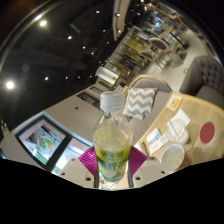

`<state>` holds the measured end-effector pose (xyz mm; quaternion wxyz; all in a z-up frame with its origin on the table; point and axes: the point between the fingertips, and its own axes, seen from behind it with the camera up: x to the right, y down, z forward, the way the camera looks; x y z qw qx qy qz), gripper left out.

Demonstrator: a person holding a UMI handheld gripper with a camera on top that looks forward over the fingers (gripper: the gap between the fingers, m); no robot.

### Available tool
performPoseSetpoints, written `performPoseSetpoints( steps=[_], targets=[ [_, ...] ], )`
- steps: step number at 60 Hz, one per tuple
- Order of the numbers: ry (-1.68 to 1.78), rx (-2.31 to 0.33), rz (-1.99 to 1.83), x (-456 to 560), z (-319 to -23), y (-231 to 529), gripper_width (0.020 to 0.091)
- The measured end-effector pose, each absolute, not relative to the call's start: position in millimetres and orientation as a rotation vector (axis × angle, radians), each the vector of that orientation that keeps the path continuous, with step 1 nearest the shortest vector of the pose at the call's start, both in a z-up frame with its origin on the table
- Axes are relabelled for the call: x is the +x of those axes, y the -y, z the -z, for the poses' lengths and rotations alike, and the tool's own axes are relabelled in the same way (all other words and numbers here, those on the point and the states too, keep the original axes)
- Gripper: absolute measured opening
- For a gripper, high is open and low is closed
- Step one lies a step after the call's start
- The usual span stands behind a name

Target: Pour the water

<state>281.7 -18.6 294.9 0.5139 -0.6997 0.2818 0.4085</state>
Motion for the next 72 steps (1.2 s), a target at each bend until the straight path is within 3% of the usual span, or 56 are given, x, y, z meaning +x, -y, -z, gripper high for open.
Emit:
performPoseSetpoints(
  steps=[8, 12, 20, 24, 37, 48, 52, 63, 65, 69, 70, 72],
  targets=[
    [-0.414, -1.689, -0.550, 343.0, -328.4, 25.6, 0.0381],
    [-0.330, -1.715, -0.357, 377.1, -318.3, 18.5, 0.0381],
    [-0.192, -1.796, -0.048, 431.0, -271.0, 16.8, 0.0380],
    [-0.159, -1.857, 0.038, 450.2, -216.3, 24.9, 0.0380],
    [-0.164, -1.992, 0.119, 481.2, -108.6, 13.2, 0.0381],
    [-0.185, -2.030, 0.148, 496.3, -63.1, 27.0, 0.0394],
    [-0.208, -1.994, 0.132, 494.3, -67.9, 25.7, 0.0391],
    [-0.224, -2.023, 0.116, 496.4, -63.3, 27.2, 0.0548],
    [-0.237, -2.055, 0.104, 495.2, -60.2, 31.3, 0.0620],
    [-0.266, -2.124, 0.079, 490.7, -53.5, 43.4, 0.0845],
    [-0.270, -2.133, 0.075, 489.5, -55.5, 46.7, 0.0870],
    [-0.270, -2.143, 0.073, 487.1, -63.1, 54.9, 0.0838]
  ],
)
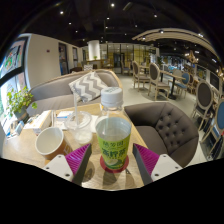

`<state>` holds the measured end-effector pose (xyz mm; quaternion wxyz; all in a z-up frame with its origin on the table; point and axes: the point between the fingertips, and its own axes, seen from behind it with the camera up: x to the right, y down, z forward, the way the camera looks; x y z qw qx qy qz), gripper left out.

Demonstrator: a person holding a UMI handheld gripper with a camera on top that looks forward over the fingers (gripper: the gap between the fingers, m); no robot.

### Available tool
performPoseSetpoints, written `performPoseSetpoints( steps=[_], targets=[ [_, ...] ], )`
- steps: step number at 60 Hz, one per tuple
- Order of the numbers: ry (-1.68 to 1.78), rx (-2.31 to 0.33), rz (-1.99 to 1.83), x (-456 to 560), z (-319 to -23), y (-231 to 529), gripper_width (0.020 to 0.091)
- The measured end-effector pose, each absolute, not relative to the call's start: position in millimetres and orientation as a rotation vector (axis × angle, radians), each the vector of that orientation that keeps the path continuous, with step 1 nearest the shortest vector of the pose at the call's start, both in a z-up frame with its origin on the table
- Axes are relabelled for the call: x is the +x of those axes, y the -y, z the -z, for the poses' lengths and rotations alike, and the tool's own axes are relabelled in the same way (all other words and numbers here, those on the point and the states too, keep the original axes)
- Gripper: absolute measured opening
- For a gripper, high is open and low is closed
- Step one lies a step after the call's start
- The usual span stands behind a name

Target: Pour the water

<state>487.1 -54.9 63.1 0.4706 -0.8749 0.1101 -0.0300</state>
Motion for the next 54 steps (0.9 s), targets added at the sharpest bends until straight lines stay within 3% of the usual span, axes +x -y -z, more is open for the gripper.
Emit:
performPoseSetpoints(
  steps=[4, 31, 54],
  targets=[
    [-0.273, -2.164, 0.110, 484.9, -73.2, 73.5, 0.0862],
    [-0.290, -2.291, 0.132, 405.4, -173.6, 230.2, 0.0853],
    [-0.203, -2.283, 0.147, 384.3, -184.1, 249.2, 0.0855]
  ],
)
